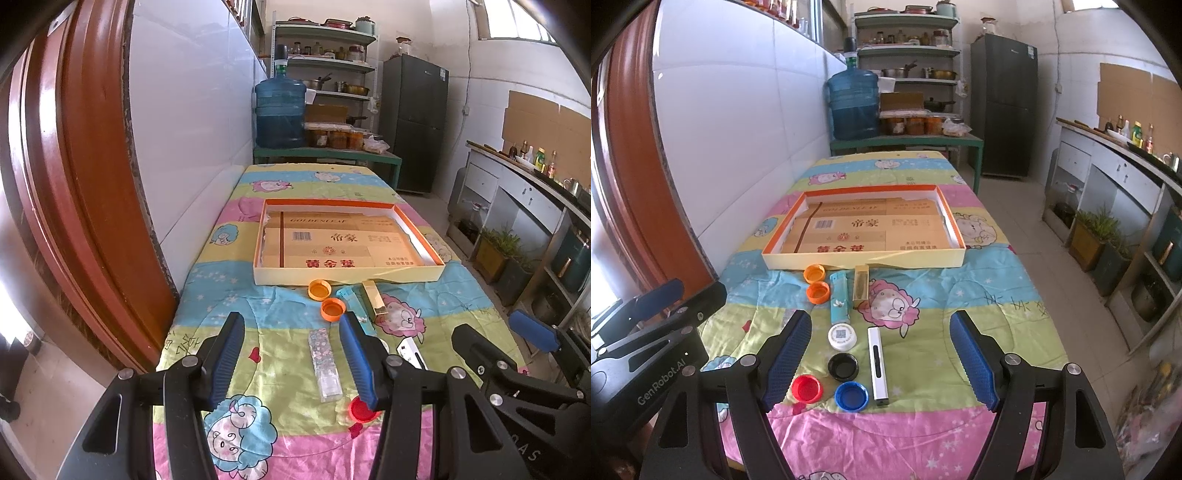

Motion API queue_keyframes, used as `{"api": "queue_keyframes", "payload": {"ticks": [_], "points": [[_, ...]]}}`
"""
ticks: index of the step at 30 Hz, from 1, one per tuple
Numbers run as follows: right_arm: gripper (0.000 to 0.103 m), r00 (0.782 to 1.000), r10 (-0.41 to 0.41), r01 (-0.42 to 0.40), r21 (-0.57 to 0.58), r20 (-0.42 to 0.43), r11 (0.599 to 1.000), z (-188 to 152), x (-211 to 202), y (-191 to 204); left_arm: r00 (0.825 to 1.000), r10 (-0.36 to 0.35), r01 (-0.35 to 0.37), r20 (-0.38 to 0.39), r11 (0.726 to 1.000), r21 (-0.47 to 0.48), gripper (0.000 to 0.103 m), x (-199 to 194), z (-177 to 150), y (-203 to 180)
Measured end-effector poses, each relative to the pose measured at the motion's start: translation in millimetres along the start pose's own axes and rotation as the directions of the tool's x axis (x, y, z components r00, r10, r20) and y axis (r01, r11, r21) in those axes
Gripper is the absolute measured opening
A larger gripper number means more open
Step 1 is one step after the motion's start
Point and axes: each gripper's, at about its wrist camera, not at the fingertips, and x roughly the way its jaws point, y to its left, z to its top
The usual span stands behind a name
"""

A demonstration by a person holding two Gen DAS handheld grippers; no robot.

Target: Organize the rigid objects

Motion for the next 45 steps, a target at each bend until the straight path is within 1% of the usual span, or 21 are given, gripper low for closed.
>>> {"api": "queue_keyframes", "payload": {"ticks": [31,45], "points": [[0.079,1.0,0.011,-0.011,-0.015,-0.012,1.0,0.7,5.4,2.3,1.0,-0.009,0.009,0.003,1.0,0.005,0.054,-0.5,-0.6,-1.6],[0.079,1.0,0.015,-0.016,-0.019,-0.026,1.0,-2.4,11.6,1.2,1.0,-0.009,0.009,-0.013,1.0,0.004,0.054,7.3,-3.1,-3.1]]}}
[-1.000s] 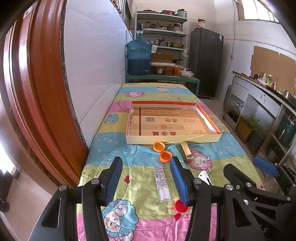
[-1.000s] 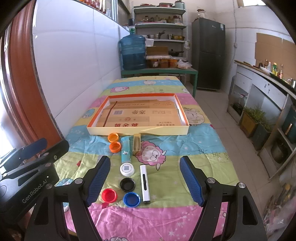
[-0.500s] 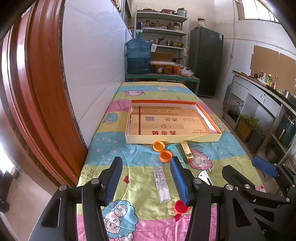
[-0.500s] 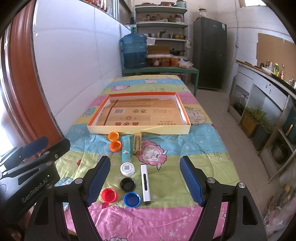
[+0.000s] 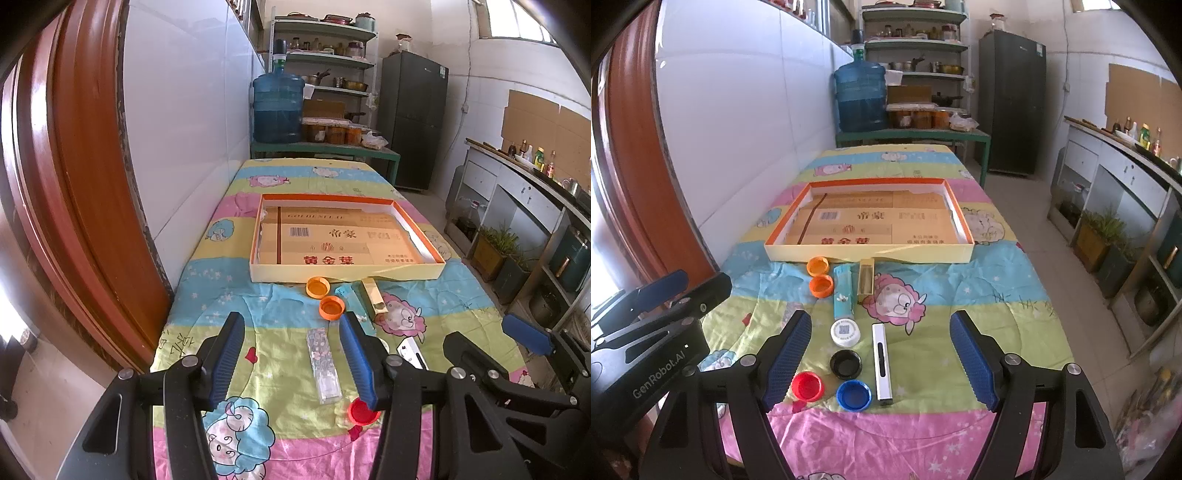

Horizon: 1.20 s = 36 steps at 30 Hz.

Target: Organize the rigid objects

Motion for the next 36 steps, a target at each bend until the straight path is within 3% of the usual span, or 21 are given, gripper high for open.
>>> {"api": "queue_keyframes", "payload": {"ticks": [10,16,25,30,36], "points": [[0.079,1.0,0.003,-0.003,0.002,-0.022,1.0,-2.5,10.2,-4.7,1.0,0.001,-0.002,-0.021,1.0,-0.012,0.054,9.3,-3.7,1.1],[0.079,0.998,-0.003,0.003,0.002,-0.058,1.0,-8.7,23.4,-8.4,0.997,-0.024,0.02,-0.08,0.999,-0.05,0.054,28.6,-10.0,7.7],[0.079,0.989,0.01,-0.006,0.029,-0.145,1.0,-22.5,54.4,-22.4,0.976,-0.08,0.064,-0.203,0.994,-0.083,0.054,70.1,-26.4,0.2],[0.078,0.987,0.029,-0.023,0.038,-0.159,0.999,-22.7,65.6,-26.7,0.967,-0.072,0.054,-0.244,0.995,-0.079,0.054,91.2,-27.5,-5.0],[0.07,0.98,0.065,-0.058,0.041,-0.187,0.997,-22.6,78.6,-27.7,0.955,-0.066,0.047,-0.29,0.996,-0.071,0.049,110.9,-32.8,-8.7]]}}
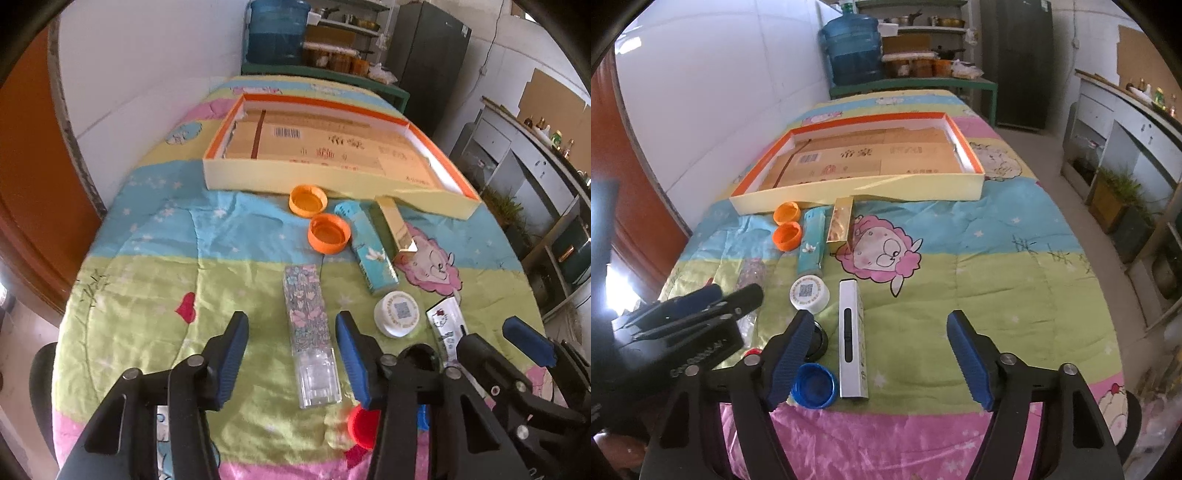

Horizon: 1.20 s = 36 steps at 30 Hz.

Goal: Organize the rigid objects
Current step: 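Grasp the clear patterned phone case with the left gripper while the right grasps the white power bank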

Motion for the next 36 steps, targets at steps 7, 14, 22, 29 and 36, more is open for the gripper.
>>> {"api": "queue_keyframes", "payload": {"ticks": [7,14,22,29,36], "points": [[0.041,0.998,0.053,-0.053,0.003,-0.044,0.999,-2.1,15.6,1.4,0.999,0.002,-0.003,0.039,1.0,0.031,0.042,0.1,-3.2,0.2],[0.012,0.993,0.09,-0.09,0.004,-0.07,0.996,-5.0,23.7,2.8,0.998,-0.032,0.03,0.054,0.999,0.037,0.021,-2.1,-5.7,7.8],[0.012,0.995,0.089,-0.09,-0.016,-0.051,0.996,-5.3,15.2,6.0,0.996,-0.063,0.061,0.064,0.998,0.032,0.02,-8.6,-7.5,14.5],[0.012,0.996,0.087,-0.088,-0.016,-0.02,0.996,-0.2,5.8,4.8,0.993,-0.078,0.076,0.091,0.997,0.033,0.02,-23.8,-5.5,19.2],[0.012,0.996,0.088,-0.087,-0.031,0.017,0.996,6.8,-3.8,6.3,0.99,-0.093,0.09,0.104,0.995,0.03,0.02,-34.1,1.9,19.3]]}}
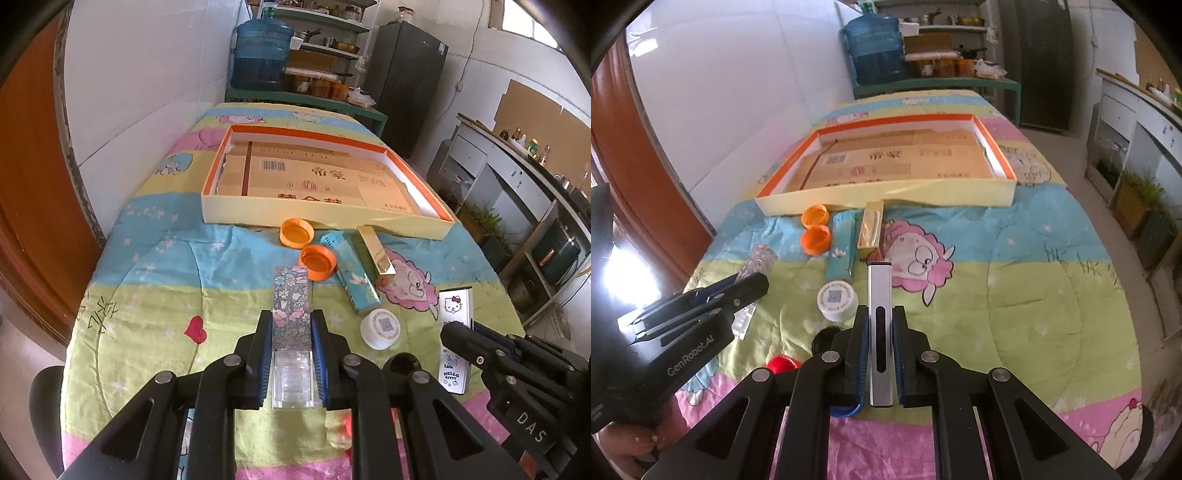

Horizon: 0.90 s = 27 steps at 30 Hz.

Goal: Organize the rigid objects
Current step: 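Grasp the clear patterned phone case with the left gripper while the right grasps the white power bank, then carry the phone case and power bank into the box lid with both grippers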

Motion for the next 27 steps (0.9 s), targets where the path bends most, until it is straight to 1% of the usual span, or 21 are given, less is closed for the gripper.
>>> {"api": "queue_keyframes", "payload": {"ticks": [3,8,13,18,27], "points": [[0.012,1.0,0.005,-0.005,-0.01,0.016,1.0,3.9,-2.9,0.5,1.0,-0.002,0.002,0.006,1.0,0.003,0.02,-1.7,3.9,-1.0],[0.012,0.999,0.006,-0.005,-0.02,0.051,1.0,15.1,-8.0,-0.4,0.997,0.007,-0.009,0.072,0.999,0.031,0.02,-14.7,16.6,-7.3],[0.012,0.996,0.001,0.002,-0.036,0.085,0.999,26.6,-14.4,-1.8,0.995,0.004,-0.008,0.104,0.999,0.036,0.02,-17.7,33.2,-7.5],[0.012,0.994,-0.006,0.012,-0.052,0.111,0.999,40.0,-18.1,-4.6,0.994,-0.003,-0.001,0.113,0.999,0.041,0.02,-17.1,47.5,-7.2],[0.012,0.988,-0.014,0.027,-0.079,0.153,0.997,75.7,-17.7,-14.6,0.991,0.005,-0.013,0.137,0.998,0.059,0.02,-10.3,84.0,-7.7]]}}
